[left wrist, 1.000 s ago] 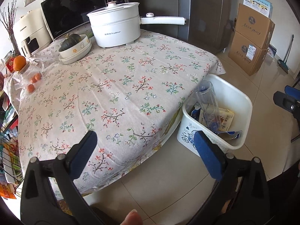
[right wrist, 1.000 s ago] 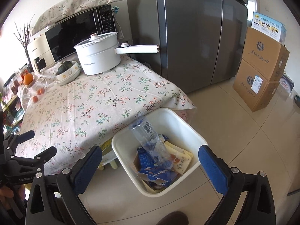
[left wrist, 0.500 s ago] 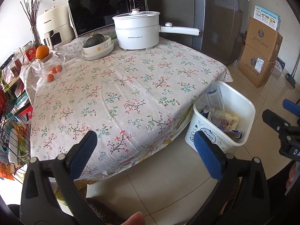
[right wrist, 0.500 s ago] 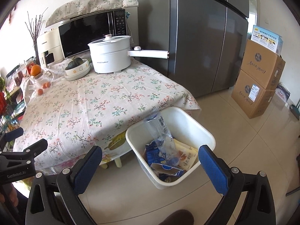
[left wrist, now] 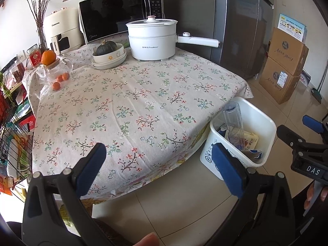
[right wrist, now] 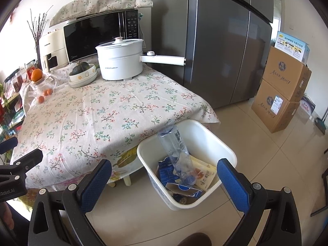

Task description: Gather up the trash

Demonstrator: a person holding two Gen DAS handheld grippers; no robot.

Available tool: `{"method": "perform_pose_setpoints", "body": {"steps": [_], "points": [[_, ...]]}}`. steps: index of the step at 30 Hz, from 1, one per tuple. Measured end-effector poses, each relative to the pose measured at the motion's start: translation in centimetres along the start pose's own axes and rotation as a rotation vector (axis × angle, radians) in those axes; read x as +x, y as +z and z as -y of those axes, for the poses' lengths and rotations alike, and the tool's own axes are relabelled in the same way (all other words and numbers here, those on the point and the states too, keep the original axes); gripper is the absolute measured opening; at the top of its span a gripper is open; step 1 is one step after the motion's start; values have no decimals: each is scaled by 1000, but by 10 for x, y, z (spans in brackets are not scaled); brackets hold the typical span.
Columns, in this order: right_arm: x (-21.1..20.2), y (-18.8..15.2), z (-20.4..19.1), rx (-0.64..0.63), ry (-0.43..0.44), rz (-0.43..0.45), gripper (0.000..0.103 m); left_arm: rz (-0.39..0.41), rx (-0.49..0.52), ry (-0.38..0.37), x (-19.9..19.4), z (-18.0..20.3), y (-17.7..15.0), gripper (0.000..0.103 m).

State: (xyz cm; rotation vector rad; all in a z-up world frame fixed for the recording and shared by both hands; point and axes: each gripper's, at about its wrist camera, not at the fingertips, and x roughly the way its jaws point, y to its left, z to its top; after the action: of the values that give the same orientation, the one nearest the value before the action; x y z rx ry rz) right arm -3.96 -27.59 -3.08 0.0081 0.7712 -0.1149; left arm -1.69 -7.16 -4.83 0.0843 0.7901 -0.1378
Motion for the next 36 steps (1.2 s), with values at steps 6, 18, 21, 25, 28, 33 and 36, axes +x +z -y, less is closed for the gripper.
{"method": "perform_pose_setpoints", "body": {"steps": [6,18,21,25,28,33,36], "points": [[-2,1,1,0,1,11,103,23,0,4,-3,2,1,102],[-3,0,0,-1,3,18,103,32,-1,6,-5,5,1,102],[-3,0,-1,-5,2,17,103,32,0,6,-5,6,1,102],[-3,0,-1,-5,2,18,103,32,0,7,-5,6,1,102],[-4,1,-1,-4,1,19,103,33,0,7,-6,6,1,102],[-4,0,-1,-4,0,19,103,35,5,8,-6,9,1,102],[-4,0,-1,-4,-1,18,103,37,6,7,-6,10,2,102]]}}
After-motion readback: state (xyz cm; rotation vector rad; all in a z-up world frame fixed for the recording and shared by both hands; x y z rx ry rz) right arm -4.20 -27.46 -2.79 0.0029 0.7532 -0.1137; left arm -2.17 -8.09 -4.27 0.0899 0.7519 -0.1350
